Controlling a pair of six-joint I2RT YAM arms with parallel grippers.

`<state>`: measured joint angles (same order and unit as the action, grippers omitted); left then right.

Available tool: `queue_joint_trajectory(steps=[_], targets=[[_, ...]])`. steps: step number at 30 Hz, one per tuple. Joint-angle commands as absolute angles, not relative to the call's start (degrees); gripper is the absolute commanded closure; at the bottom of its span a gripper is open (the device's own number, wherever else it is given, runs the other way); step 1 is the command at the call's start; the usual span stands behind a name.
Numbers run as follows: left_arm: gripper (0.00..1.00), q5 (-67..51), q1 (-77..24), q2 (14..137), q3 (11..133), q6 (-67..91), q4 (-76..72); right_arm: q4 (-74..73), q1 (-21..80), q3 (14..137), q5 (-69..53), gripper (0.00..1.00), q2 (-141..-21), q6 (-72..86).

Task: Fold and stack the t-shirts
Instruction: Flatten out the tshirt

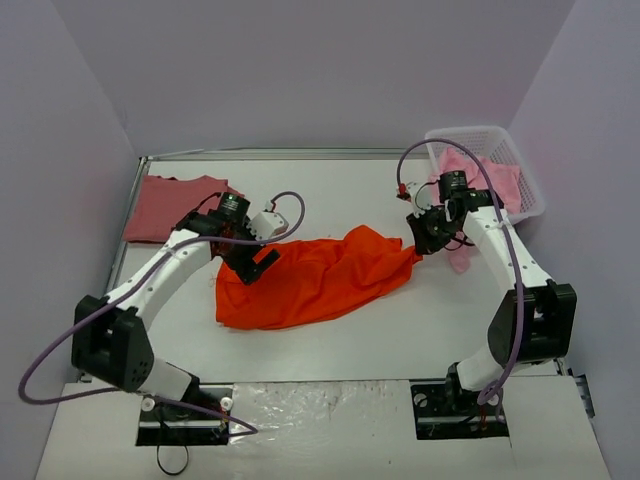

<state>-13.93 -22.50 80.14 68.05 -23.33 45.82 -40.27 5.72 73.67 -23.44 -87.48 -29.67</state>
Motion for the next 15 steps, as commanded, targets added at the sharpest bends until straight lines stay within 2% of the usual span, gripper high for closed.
queue_joint_trajectory(steps=[1, 3, 8, 11, 12, 13, 15], targets=[[0.11, -12.30, -22.50, 86.80, 70.75, -21.88, 36.84, -40.08, 5.98, 72.16, -24.26, 1.00, -88.59, -29.88], [0.12, -11.87, -22.50, 89.90, 71.54, -22.32, 34.29, -39.38, 5.89, 71.02, -24.00, 1.00, -89.03, -29.71], [0.23, -10.64, -22.33, 97.90, 73.82, -24.08, 30.51, -36.83, 5.89, 68.56, -23.99, 1.00, -90.26, -29.44], [0.39, -9.84, -21.71, 100.10, 74.88, -25.13, 28.57, -35.95, 5.80, 67.94, -23.73, 1.00, -91.40, -29.36], [0.53, -10.10, -21.53, 100.89, 75.32, -25.31, 28.74, -35.77, 5.80, 67.94, -23.73, 1.00, -91.75, -29.27], [0.59, -10.37, -21.27, 101.25, 75.67, -25.57, 28.83, -35.42, 5.80, 67.94, -23.73, 1.00, -91.93, -29.27], [0.63, -11.07, -20.92, 102.48, 76.55, -26.45, 29.70, -35.25, 5.80, 68.11, -23.73, 1.00, -92.72, -29.09]])
